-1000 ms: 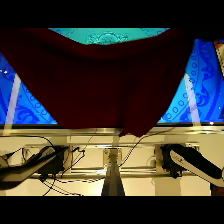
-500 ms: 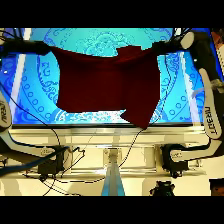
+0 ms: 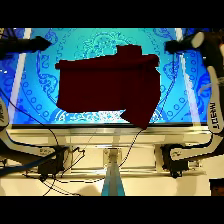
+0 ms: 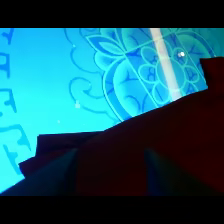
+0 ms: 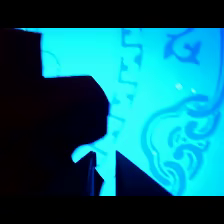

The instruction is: Fold the clothes and pants, and hang the long-sleeved shirts on hangers.

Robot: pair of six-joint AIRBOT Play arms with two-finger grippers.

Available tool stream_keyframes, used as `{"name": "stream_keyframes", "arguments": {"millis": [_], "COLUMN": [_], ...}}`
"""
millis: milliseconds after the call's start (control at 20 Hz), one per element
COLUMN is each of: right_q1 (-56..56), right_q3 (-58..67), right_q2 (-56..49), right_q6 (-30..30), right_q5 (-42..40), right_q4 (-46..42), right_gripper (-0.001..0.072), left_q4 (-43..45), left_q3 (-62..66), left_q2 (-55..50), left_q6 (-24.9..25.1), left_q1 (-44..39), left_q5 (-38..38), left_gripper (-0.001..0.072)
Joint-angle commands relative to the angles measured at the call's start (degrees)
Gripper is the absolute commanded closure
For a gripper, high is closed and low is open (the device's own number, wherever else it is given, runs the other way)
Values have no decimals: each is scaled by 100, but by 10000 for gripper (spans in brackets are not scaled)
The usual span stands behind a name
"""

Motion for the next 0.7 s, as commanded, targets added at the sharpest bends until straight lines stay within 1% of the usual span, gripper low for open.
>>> {"name": "stream_keyframes", "arguments": {"millis": [0, 50, 100, 150, 200, 300, 400, 450, 500, 550, 600, 650], "right_q1": [-855, -1095, -1307, -1519, -1674, -1869, -1899, -1895, -1895, -1895, -1895, -1895], "right_q3": [9, -66, -243, -560, -925, -1864, -2802, -3241, -3679, -4017, -4312, -4513], "right_q2": [205, 205, 240, 326, 426, 627, 669, 669, 667, 664, 662, 640], "right_q6": [-522, -560, -553, -581, -811, -1773, -2304, -2424, -2426, -2426, -2428, -2459], "right_q5": [2400, 3008, 3322, 3351, 3316, 3222, 2817, 2356, 1749, 1207, 699, 376], "right_q4": [-125, -120, 15, 389, 835, 1768, 2389, 2579, 2833, 3051, 3263, 3484], "right_gripper": [703, 702, 702, 702, 703, 703, 702, 674, 493, 277, 237, 237], "left_q4": [-85, -87, -90, -85, -81, -79, 72, 181, 208, 201, 203, 201], "left_q3": [-2, -2, -2, -2, -4, -4, -4, -4, -4, -4, -4, -4], "left_q2": [599, 820, 1064, 1292, 1526, 1917, 2175, 2253, 2312, 2345, 2354, 2352], "left_q6": [-42, -37, -46, -57, -127, -129, -166, -328, -498, -640, -737, -780], "left_q1": [579, 741, 898, 1029, 1154, 1362, 1545, 1622, 1698, 1764, 1788, 1794], "left_q5": [-774, -866, -894, -909, -933, -1191, -1709, -1910, -2105, -2288, -2439, -2588], "left_gripper": [530, 686, 696, 696, 696, 697, 697, 696, 696, 696, 696, 684]}}
